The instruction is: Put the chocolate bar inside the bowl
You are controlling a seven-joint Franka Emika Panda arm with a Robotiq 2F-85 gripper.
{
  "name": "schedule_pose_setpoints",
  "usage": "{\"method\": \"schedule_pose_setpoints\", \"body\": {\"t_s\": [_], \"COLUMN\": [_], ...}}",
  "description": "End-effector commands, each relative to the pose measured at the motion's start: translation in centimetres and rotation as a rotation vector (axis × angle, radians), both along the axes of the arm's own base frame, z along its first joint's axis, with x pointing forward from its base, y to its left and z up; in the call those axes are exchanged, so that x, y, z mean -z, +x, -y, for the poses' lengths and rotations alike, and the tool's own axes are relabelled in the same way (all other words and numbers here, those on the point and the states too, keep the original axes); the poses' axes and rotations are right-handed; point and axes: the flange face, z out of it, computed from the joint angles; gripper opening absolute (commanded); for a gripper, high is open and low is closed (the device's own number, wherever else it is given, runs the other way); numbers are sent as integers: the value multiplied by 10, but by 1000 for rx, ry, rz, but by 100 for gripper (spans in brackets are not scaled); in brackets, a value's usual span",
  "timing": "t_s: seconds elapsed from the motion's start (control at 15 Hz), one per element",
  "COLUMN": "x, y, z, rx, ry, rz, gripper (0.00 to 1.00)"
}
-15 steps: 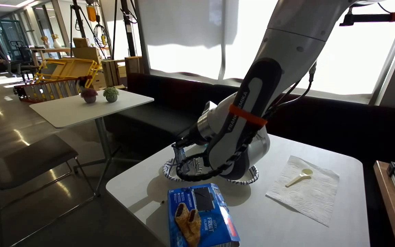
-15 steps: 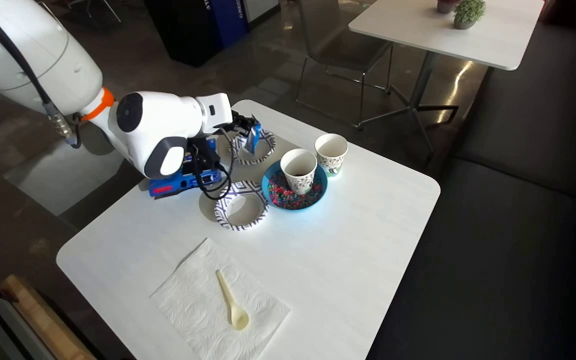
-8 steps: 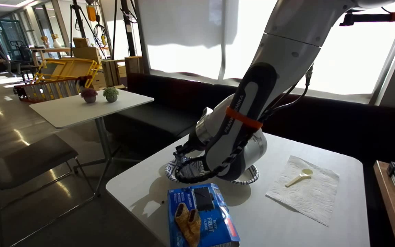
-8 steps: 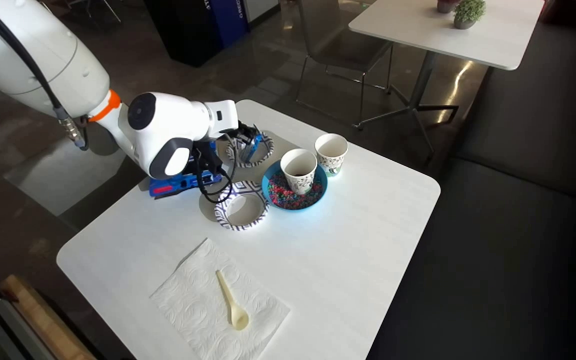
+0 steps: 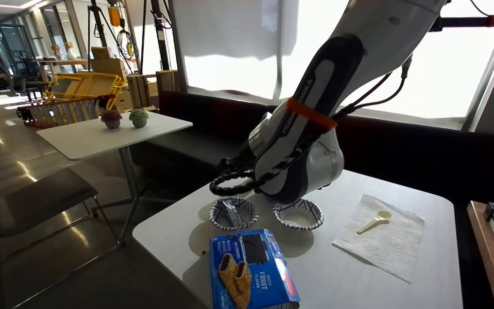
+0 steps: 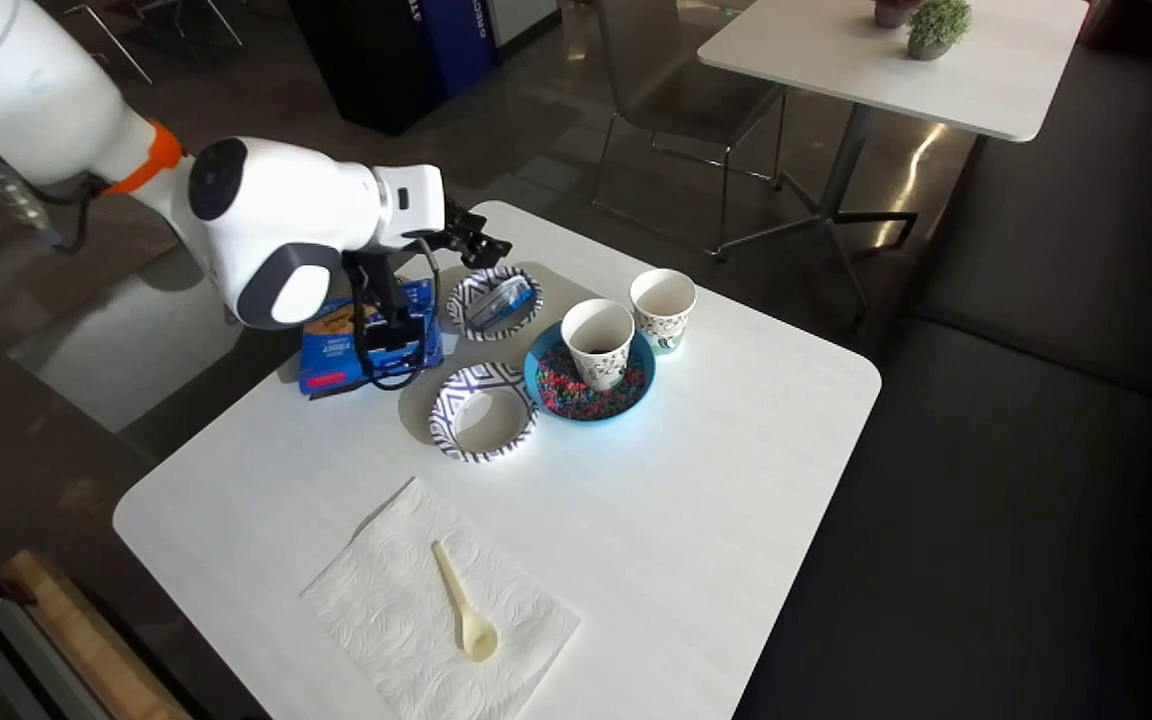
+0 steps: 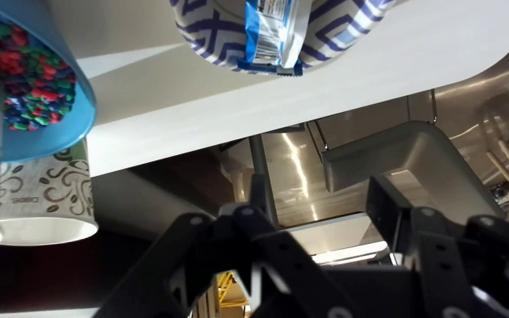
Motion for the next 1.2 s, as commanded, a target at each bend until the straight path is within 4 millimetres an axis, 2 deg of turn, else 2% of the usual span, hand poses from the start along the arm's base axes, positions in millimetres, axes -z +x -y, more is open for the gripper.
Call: {"method": "schedule_pose_setpoints", "body": {"t_s": [0.0, 0.07, 0.13, 0.4, 0.6, 0.67, 0.73, 0.87, 0.93, 1.0, 1.13], "x": [-26, -29, -31, -50, -54, -50, -44, -53, -50, -52, -52], "y": [-62, -77, -94, -157, -209, -172, -182, -177, -175, -172, -171], "z": [7, 8, 11, 12, 26, 22, 39, 61, 47, 58, 66], "rx": [-19, -51, -73, -250, -355, -387, -393, -410, -380, -386, -391], "ry": [4, 5, -5, -42, -98, -108, -143, -197, -157, -179, -196], "rz": [-118, -171, -209, -298, -392, -419, -440, -416, -409, -407, -407], "gripper": [93, 99, 100, 100, 100, 100, 100, 100, 100, 100, 100]}}
